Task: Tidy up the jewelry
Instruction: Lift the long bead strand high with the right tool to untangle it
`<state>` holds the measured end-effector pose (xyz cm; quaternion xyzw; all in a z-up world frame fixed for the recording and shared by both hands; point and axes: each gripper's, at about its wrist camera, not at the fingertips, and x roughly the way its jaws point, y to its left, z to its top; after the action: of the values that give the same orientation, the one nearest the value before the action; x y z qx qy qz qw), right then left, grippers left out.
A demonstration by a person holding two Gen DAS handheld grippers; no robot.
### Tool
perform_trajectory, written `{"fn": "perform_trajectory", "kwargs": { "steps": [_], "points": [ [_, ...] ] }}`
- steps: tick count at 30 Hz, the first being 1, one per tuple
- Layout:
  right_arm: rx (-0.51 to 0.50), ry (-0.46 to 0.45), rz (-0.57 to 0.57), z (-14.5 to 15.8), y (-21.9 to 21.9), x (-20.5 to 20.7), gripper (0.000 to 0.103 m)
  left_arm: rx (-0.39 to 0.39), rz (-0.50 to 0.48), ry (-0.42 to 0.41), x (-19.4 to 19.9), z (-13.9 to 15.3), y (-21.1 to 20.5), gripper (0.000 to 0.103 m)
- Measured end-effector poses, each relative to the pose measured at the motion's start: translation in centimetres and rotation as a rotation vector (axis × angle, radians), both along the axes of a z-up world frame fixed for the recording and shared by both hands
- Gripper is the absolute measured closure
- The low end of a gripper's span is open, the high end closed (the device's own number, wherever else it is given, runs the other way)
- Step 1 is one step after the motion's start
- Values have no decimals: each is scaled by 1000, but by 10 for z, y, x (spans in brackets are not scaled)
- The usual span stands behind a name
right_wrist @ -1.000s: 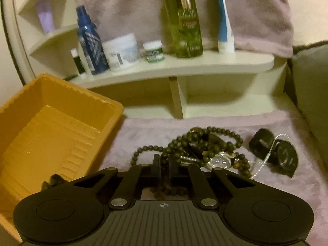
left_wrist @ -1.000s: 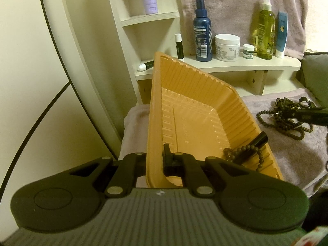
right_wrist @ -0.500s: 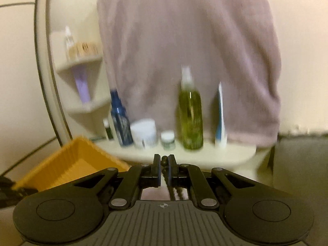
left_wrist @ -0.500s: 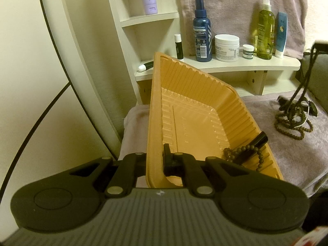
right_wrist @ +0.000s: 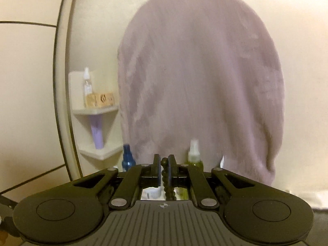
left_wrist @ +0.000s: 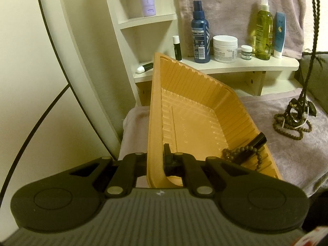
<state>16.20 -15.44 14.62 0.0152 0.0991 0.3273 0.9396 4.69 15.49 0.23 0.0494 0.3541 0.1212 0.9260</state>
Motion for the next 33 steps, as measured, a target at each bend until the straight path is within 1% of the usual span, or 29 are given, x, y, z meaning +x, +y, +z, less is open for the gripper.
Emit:
{"fn": "perform_trajectory", "kwargs": {
  "steps": [14,23,33],
  "points": [
    [34,-131,22,51,7,-2,97,-1,0,-1,0,0,0,97],
    [69,-195,41,80,10,-7,97,-5,1,-2,0,2,0,97],
    [84,-256,87,110,27,-10,97,-9,3,-3,1,1,0,97]
  ]
}}
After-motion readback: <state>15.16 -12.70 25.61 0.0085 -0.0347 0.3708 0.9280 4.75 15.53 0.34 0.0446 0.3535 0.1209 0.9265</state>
